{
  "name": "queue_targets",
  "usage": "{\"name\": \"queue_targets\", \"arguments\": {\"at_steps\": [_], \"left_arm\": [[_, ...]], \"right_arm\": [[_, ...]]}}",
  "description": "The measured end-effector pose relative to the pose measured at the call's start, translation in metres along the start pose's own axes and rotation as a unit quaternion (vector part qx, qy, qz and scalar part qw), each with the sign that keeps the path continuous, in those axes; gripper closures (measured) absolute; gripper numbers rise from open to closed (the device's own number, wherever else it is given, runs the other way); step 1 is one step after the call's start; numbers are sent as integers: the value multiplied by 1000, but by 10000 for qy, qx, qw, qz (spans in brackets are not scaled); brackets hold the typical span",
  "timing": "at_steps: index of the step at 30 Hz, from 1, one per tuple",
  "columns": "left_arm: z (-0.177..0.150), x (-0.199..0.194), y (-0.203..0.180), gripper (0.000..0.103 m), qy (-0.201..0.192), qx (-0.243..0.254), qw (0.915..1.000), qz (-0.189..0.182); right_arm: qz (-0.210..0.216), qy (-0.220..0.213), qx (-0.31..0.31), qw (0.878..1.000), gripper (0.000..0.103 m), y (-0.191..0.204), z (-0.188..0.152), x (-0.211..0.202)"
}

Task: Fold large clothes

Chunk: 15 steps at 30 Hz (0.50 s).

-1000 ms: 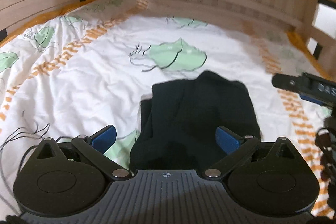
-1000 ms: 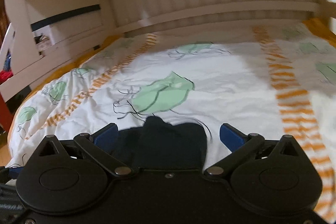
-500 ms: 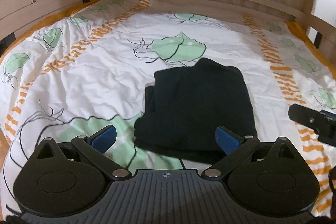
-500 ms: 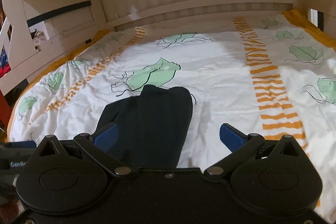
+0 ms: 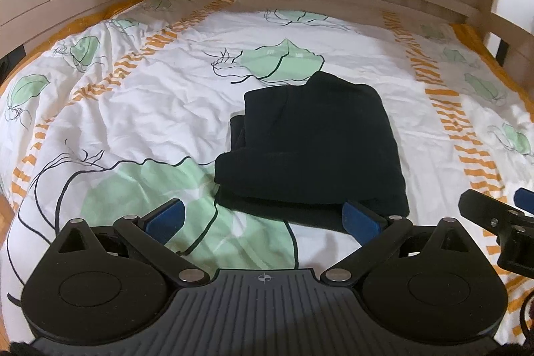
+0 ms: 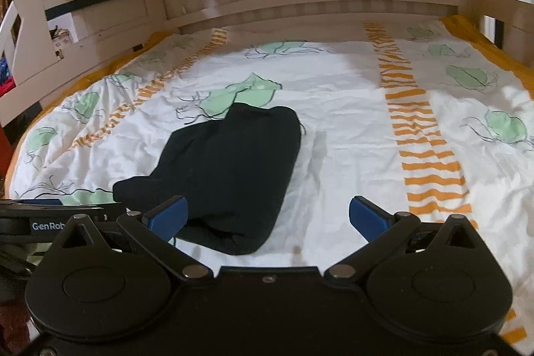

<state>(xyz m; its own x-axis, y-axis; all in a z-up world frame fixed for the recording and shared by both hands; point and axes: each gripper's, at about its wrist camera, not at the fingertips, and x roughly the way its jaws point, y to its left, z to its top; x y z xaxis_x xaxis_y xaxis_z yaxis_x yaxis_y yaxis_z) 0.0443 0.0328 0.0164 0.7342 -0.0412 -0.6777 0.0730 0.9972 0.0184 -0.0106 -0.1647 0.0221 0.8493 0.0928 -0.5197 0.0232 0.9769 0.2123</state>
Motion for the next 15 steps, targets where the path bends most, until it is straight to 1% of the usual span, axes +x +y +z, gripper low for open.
{"name": "queue_targets", "arguments": {"at_steps": [2,15], "left_arm": [[-1,-1,1,1,-12,-3,10000,13],[-4,1,4,1,27,35,10000,46]], "right_arm": [[-55,23,-19,10000,1,0,-1,-1],[-88,242,-24,9997,1,-3,-3,3]]}}
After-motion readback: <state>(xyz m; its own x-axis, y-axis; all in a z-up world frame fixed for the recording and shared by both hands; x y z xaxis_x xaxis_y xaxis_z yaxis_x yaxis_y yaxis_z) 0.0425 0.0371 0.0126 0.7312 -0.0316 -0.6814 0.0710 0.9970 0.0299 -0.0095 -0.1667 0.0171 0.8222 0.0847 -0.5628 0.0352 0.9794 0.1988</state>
